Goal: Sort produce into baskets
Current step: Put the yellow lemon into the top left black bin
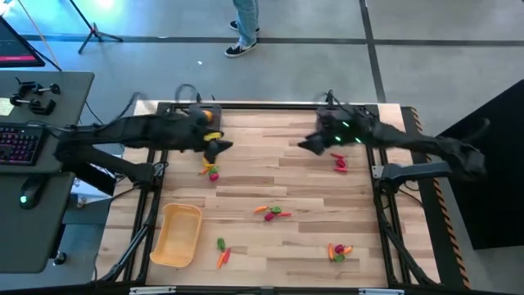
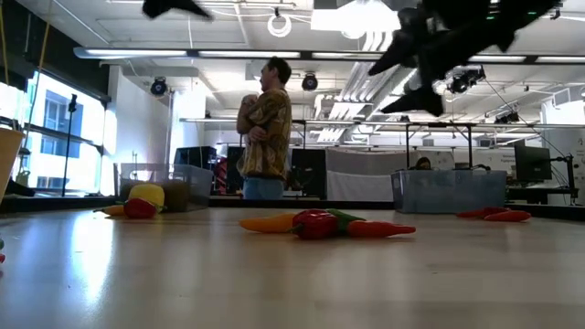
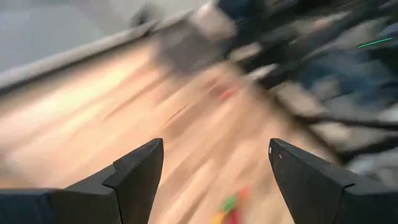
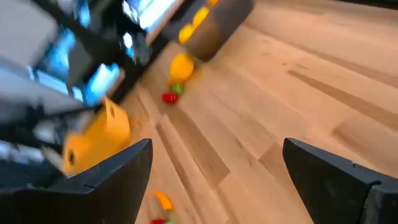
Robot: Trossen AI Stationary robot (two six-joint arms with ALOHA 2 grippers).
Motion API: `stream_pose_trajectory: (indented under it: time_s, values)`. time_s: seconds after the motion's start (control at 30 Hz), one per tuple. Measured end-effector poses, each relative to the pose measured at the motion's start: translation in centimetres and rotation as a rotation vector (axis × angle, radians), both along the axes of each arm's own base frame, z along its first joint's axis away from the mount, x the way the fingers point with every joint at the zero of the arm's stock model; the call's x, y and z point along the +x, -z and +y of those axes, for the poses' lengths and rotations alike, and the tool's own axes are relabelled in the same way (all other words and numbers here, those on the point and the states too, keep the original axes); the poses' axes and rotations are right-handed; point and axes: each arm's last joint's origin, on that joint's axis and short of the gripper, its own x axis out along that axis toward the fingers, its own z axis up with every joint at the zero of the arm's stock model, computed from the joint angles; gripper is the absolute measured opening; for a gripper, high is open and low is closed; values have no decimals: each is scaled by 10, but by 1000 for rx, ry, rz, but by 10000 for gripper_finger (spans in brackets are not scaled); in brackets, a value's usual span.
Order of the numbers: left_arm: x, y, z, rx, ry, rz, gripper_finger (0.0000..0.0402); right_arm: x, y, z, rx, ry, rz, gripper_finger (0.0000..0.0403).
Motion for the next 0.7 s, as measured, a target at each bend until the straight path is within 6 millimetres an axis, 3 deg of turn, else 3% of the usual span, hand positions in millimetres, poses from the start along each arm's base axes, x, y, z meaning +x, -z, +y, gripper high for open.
stream_pose_trajectory:
  time_s: [0.17,0.37,0.53,0.7]
  values:
    - [10,68,-4,-159,-206,404,278,-35,11,29,51,127,-115,350]
    - [1,143,-8,-230,-466,551,278,-45,18,39,74,166,-143,350]
    - [-13,175,1,-235,-635,556,278,-39,20,37,75,167,-138,350]
    - [-6,193,12,-264,-589,467,278,-33,25,35,82,172,-115,350]
